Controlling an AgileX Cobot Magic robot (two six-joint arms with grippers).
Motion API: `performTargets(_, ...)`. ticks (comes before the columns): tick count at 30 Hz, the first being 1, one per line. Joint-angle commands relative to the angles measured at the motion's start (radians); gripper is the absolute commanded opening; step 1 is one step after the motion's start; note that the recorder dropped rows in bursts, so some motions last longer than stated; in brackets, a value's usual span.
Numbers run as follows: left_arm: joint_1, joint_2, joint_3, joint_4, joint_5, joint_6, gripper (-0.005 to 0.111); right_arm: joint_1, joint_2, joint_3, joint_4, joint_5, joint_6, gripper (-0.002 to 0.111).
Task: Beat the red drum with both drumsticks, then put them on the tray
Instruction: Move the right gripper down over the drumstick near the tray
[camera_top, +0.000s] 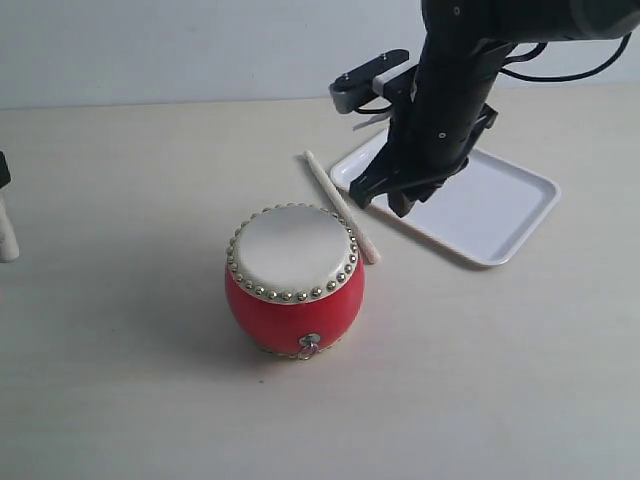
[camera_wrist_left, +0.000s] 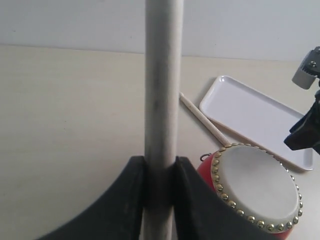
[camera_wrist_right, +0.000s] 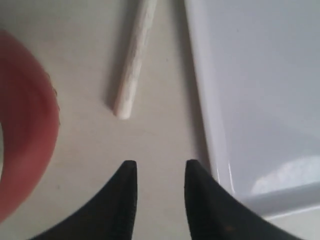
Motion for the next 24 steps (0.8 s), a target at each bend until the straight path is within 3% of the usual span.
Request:
performTargets(1,-0.006,0.000,0.003,-0.002,-0.005,0.002,0.000,0.003,0.022,-0.016,0.004,-0.080,0.006,0.036)
performTargets(24,-0.006,0.000,0.003,-0.002,0.002,0.002,0.000,0.003,0.198,-0.155,0.037,-0.099,0.062,0.036)
